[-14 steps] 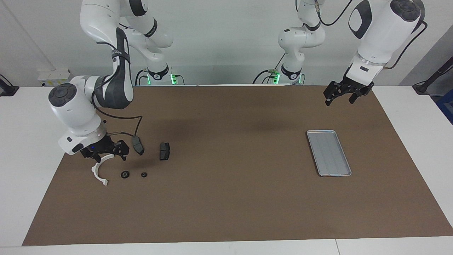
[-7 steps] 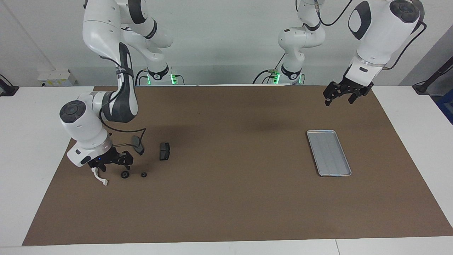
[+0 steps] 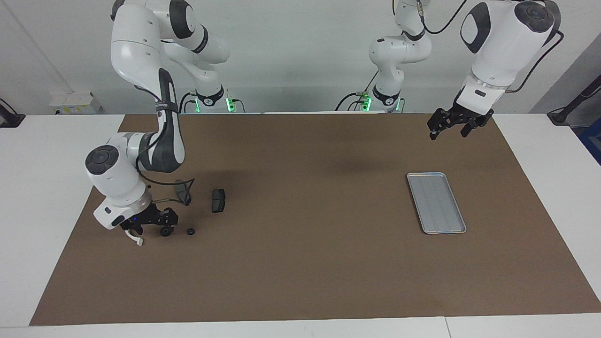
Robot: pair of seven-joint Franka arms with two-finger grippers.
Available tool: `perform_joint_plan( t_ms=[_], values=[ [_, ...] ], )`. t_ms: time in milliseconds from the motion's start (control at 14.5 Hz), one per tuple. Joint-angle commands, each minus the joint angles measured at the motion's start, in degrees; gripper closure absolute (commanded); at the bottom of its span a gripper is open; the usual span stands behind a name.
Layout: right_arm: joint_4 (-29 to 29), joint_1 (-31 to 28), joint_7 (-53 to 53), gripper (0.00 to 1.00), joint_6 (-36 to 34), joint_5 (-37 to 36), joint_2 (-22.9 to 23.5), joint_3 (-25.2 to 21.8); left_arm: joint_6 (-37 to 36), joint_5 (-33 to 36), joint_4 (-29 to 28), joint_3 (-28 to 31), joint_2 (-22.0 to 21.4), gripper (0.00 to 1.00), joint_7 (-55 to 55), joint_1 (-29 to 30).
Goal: Pick bearing gear from pile to tray
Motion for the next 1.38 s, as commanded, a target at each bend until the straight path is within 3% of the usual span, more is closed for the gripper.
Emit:
perform_joint_plan(
  t_ms=[0,484,761,899,1037,1245,1314],
  values=[
    [-0.94,-0.34,-1.46,0.0,1.16,-0.41,0.79,0.39,1.95,0.86,-5.21,-0.22,-3.54,0.0,-0.08,0.26],
    [-2.97,0.01,-1.46,0.0,1.07,-0.41,0.61,0.48,2.12,0.86,-5.57,-0.22,-3.81,0.0,-0.17,0.53],
    [-3.32,-0.08,-1.46,0.11,1.07,-0.41,0.61,0.48,2.56,0.77,-4.78,-0.22,-3.46,0.0,-0.17,0.35],
    [-3.32,-0.08,-1.28,0.28,0.99,-0.41,0.61,0.39,2.22,0.6,-3.73,-0.22,-3.1,0.0,-0.17,0.44],
    [-2.97,-0.08,-1.11,0.62,0.55,-0.41,0.44,0.39,2.21,0.42,-3.2,-0.22,-3.01,0.0,-0.17,0.53],
    [-2.44,0.1,-1.02,0.97,-0.15,-0.41,-0.88,0.3,1.86,0.33,-1.79,-0.22,-2.58,0.0,-0.17,0.44],
    [-2.09,0.27,-0.76,1.0,-0.42,-0.41,-1.58,0.39,1.95,0.33,-1.88,-0.22,-2.4,0.0,-0.26,0.44]
  ],
)
